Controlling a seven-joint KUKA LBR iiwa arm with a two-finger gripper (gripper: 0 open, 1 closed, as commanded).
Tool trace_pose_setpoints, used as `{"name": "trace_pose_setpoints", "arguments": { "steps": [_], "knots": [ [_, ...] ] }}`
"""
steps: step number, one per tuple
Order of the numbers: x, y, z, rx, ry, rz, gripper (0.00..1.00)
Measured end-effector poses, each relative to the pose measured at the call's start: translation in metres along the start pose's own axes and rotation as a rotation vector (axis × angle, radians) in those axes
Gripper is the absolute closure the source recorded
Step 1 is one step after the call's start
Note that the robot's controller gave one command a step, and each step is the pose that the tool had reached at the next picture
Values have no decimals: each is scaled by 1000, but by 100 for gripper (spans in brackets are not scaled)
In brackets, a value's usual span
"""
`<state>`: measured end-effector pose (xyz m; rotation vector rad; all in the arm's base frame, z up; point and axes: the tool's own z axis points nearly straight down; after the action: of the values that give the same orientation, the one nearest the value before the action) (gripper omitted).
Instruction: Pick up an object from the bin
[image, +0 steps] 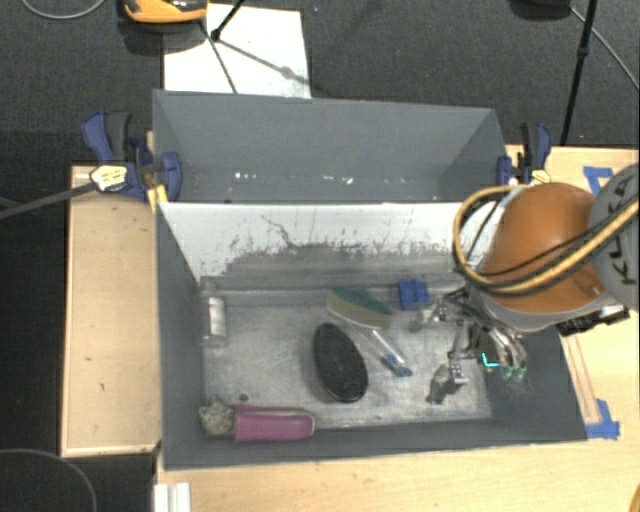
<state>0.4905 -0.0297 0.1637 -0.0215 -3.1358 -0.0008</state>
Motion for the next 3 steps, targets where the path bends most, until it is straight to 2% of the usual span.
{"name": "trace_pose_setpoints", "arguments": {
  "steps": [1,2,3],
  "knots": [
    [-35,27,71,1,-13,-66,0],
    [-17,100,49,-2,-12,-233,0],
    [-13,153,91,-1,-8,-335,0]
  ]
}}
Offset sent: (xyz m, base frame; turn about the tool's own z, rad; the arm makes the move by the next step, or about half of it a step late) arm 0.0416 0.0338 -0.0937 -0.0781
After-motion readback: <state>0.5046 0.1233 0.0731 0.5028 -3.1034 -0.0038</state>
